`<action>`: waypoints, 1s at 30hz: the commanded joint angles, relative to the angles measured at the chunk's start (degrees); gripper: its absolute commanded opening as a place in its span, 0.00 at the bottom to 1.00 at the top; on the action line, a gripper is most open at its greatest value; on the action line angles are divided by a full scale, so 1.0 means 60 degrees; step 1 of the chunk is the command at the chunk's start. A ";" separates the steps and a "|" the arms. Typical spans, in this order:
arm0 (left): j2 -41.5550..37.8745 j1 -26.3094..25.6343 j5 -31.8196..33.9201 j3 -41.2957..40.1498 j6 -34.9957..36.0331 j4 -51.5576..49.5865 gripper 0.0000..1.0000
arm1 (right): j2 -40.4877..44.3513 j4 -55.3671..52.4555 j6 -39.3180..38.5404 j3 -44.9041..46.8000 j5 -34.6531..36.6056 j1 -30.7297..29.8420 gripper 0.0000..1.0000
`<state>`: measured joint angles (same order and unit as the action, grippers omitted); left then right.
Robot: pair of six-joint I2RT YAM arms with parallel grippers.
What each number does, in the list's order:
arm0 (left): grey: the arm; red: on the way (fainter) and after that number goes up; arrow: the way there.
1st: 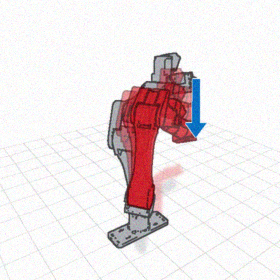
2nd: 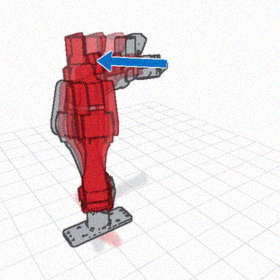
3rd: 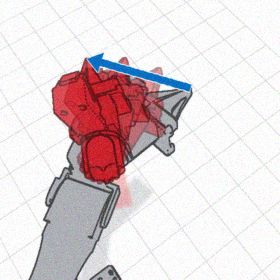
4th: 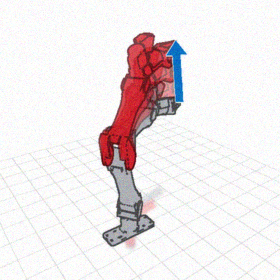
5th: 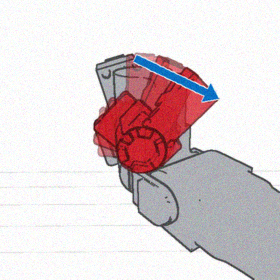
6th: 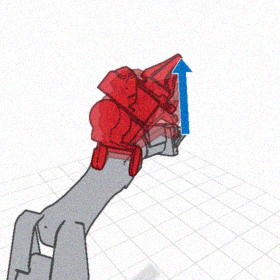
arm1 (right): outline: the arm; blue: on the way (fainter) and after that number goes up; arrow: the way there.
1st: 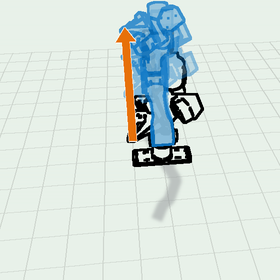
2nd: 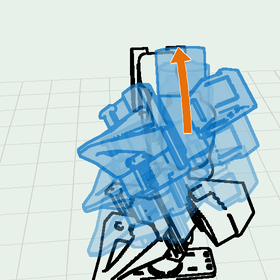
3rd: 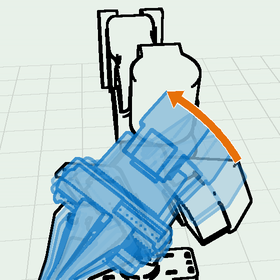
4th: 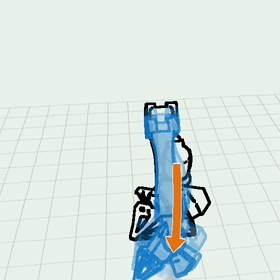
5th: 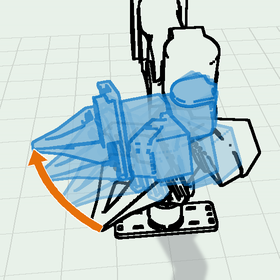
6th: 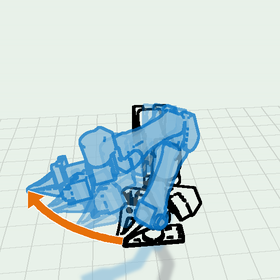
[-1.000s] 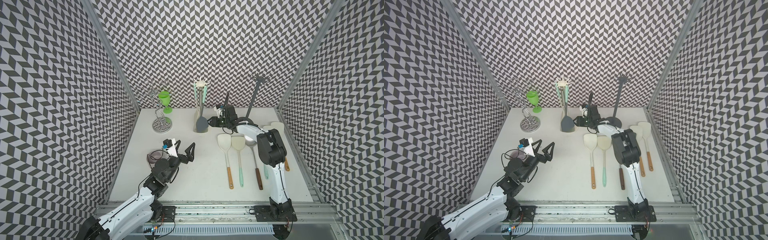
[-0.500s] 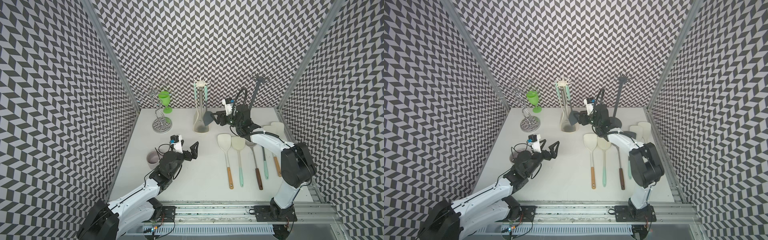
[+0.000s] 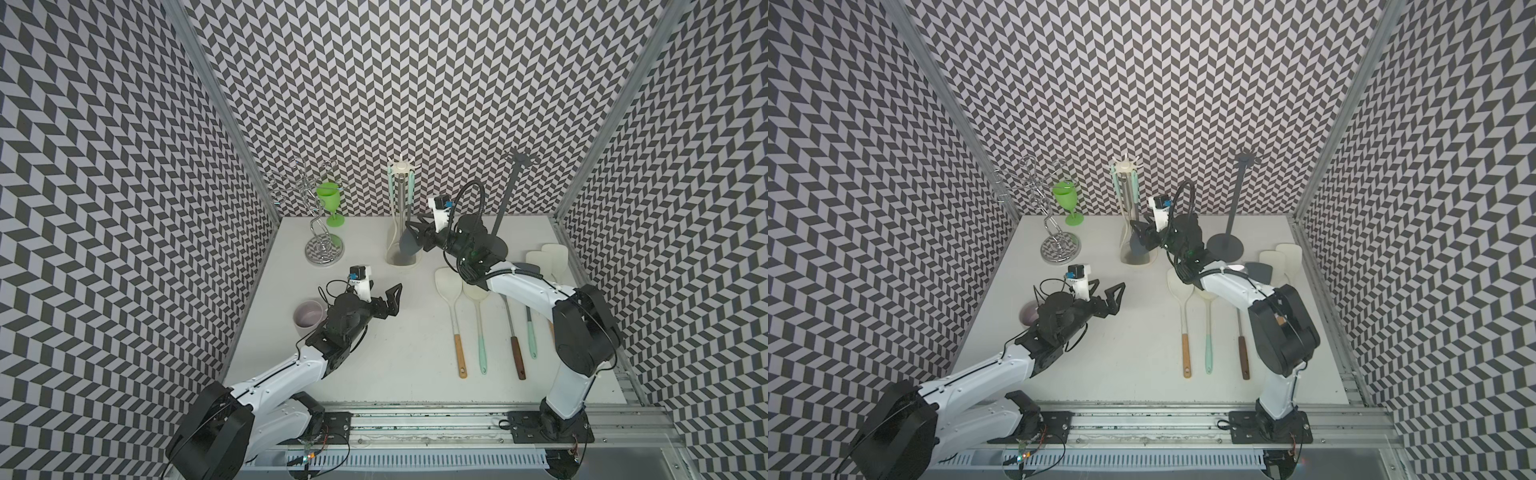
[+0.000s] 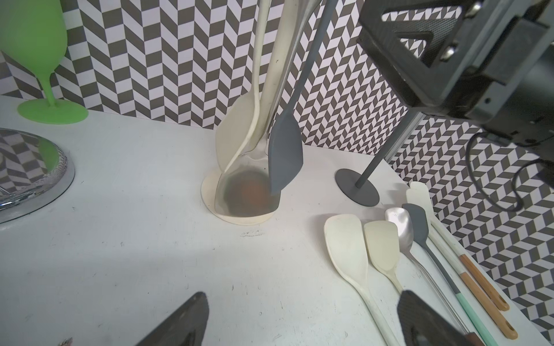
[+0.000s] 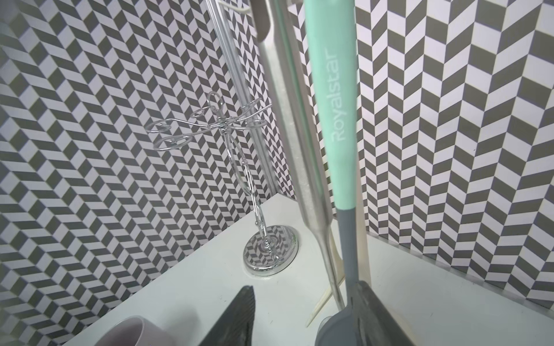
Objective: Take the spatula off the kitchen utensil rack
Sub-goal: Take off the spatula from the rack.
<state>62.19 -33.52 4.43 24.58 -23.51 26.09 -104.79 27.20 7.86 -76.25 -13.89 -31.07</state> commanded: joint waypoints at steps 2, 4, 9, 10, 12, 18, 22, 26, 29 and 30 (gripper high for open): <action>-0.0307 0.0108 -0.0137 0.0021 -0.0067 0.0049 1.00 | -0.0572 0.0702 -0.0377 -0.0720 0.0809 -0.0040 0.48; -0.0365 0.0125 -0.0137 -0.0006 -0.0067 0.0050 1.00 | -0.0861 0.0493 -0.0416 -0.1090 0.1009 -0.0048 0.45; -0.0432 0.0122 -0.0137 -0.0017 -0.0052 0.0061 1.00 | -0.1498 0.0160 -0.0509 -0.1911 0.1075 -0.0037 0.38; -0.0441 0.0123 -0.0137 -0.0018 -0.0052 0.0048 1.00 | -0.1578 0.0116 -0.0531 -0.2013 0.1147 -0.0050 0.36; -0.0476 0.0122 -0.0137 -0.0034 -0.0052 0.0054 1.00 | -0.1715 -0.0005 -0.0533 -0.2207 0.1343 -0.0044 0.34; -0.0550 0.0123 -0.0177 -0.0067 -0.0067 0.0063 1.00 | -0.1950 0.0206 -0.0701 -0.2358 0.1448 -0.0030 0.32; -0.0569 0.0122 -0.0181 -0.0065 -0.0067 0.0069 1.00 | -0.2040 0.0168 -0.0833 -0.2540 0.1297 -0.0022 0.23; -0.0692 0.0130 -0.0157 -0.0101 -0.0049 0.0064 1.00 | -0.1860 0.0242 -0.0905 -0.2428 0.1214 -0.0037 0.16; -0.0770 0.0125 -0.0152 -0.0129 -0.0037 0.0078 1.00 | -0.1683 0.0256 -0.0993 -0.2314 0.1258 -0.0052 0.08; -0.0799 0.0130 -0.0149 -0.0134 -0.0037 0.0080 1.00 | -0.1604 0.0263 -0.1015 -0.2244 0.1308 -0.0065 0.06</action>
<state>58.61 -33.06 4.12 24.45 -23.70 26.04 -116.46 25.71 2.87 -89.76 -6.15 -31.07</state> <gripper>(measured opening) 0.996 0.116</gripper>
